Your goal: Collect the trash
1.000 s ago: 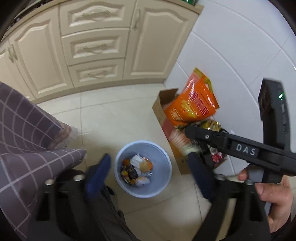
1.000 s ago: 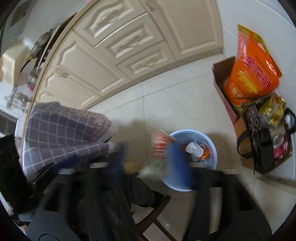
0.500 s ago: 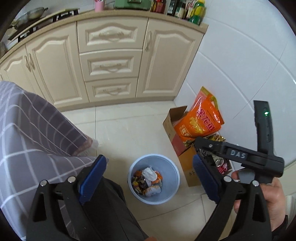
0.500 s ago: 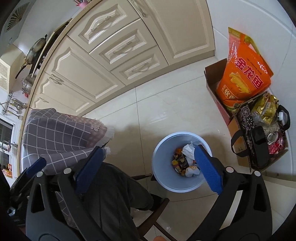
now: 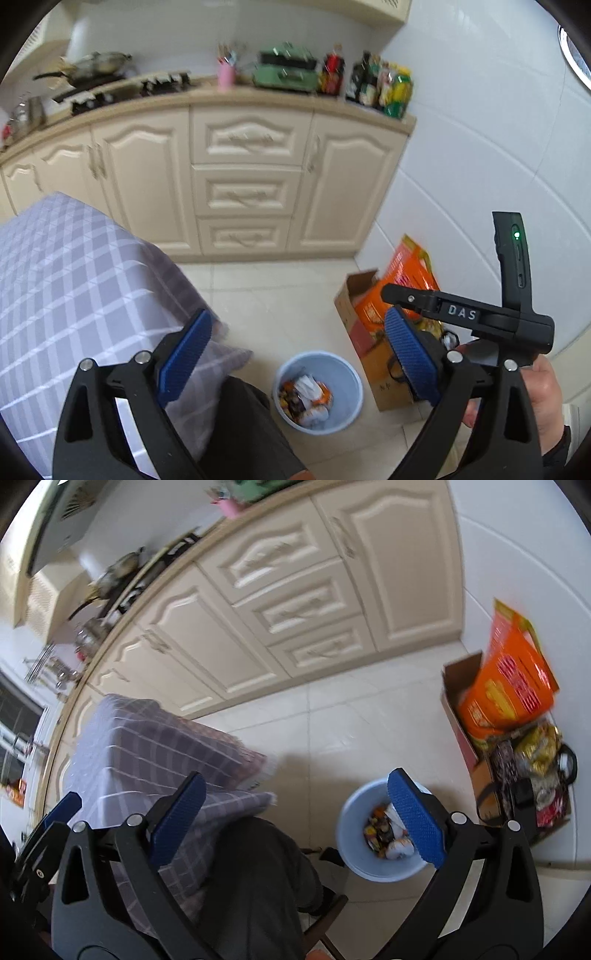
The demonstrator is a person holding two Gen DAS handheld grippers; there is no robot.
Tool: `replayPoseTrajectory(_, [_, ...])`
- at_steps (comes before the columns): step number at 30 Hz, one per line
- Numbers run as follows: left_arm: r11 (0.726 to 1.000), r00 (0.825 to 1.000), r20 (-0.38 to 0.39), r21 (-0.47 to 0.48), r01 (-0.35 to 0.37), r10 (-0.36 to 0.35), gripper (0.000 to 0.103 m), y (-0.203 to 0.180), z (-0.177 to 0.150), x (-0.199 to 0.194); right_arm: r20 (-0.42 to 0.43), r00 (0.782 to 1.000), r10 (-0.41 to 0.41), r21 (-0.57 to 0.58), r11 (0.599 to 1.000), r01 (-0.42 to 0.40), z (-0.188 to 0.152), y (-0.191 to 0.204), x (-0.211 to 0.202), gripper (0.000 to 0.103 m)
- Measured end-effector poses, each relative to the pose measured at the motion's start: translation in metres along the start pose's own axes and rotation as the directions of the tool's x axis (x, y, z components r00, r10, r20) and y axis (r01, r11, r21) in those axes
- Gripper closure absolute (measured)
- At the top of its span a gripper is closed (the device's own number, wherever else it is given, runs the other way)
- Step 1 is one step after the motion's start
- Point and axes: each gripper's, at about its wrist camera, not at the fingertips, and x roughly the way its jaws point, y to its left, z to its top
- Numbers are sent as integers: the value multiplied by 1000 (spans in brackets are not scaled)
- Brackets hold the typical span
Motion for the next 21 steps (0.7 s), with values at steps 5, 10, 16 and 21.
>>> replayPoseTrajectory(5, [992,988,89,-11,-128,129,9,31,4,-44,34,998,53,-110,993,-49,7,59,-17,6])
replayPoseTrajectory(10, [966,953,158,-58,-251,257,7,73,4,-92,49,992,120,-218,970,-107,7,127,-29,6])
replayPoseTrajectory(16, [902,879,207,-155,-403,428,5,128,1,-154,53,977,206,-356,918,-174,-4,214,-36,6])
replayPoseTrajectory(21, [849,820,230,-223,-479,524,5,162,-8,-199,53,965,259,-440,873,-210,-19,277,-42,6])
